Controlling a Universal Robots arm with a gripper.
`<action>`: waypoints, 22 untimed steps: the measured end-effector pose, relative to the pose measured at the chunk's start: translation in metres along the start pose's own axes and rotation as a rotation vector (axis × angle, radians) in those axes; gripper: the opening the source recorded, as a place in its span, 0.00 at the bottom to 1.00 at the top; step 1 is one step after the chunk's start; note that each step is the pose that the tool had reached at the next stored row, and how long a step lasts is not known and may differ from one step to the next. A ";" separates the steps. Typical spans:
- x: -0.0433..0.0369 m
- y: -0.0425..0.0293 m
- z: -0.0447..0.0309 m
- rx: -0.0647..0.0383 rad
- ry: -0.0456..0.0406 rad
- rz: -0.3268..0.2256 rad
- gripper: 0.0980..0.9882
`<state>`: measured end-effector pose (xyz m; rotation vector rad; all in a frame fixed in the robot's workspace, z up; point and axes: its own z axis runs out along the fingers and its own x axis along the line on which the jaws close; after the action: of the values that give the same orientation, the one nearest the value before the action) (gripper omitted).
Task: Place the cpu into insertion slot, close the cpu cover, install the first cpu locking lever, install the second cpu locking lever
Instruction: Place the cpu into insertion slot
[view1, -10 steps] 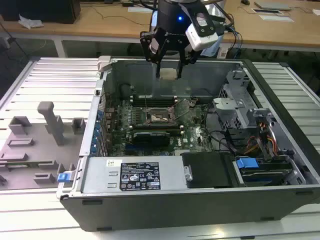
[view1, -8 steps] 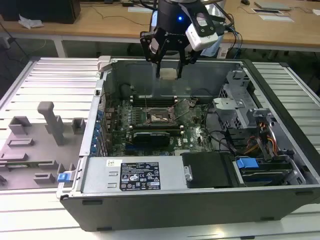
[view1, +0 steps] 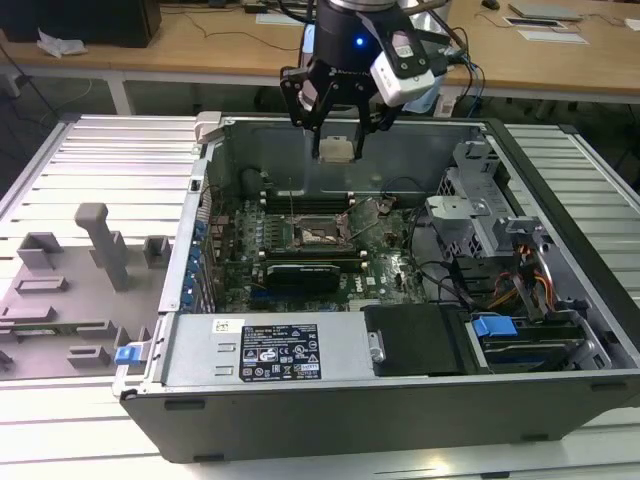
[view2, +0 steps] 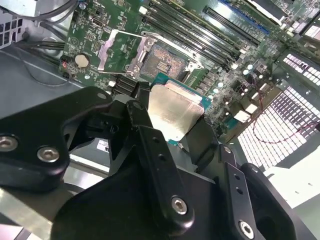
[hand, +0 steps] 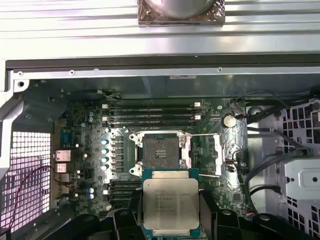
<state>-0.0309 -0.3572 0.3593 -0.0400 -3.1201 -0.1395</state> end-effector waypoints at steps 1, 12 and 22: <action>0.0000 -0.0002 0.0020 0.000 0.0000 0.000 0.50; -0.0006 -0.0029 0.0328 0.000 0.0003 0.000 0.50; -0.0007 -0.0021 0.0542 0.000 0.0003 0.000 0.50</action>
<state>-0.0311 -0.3545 0.3051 -0.0398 -3.1198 -0.1392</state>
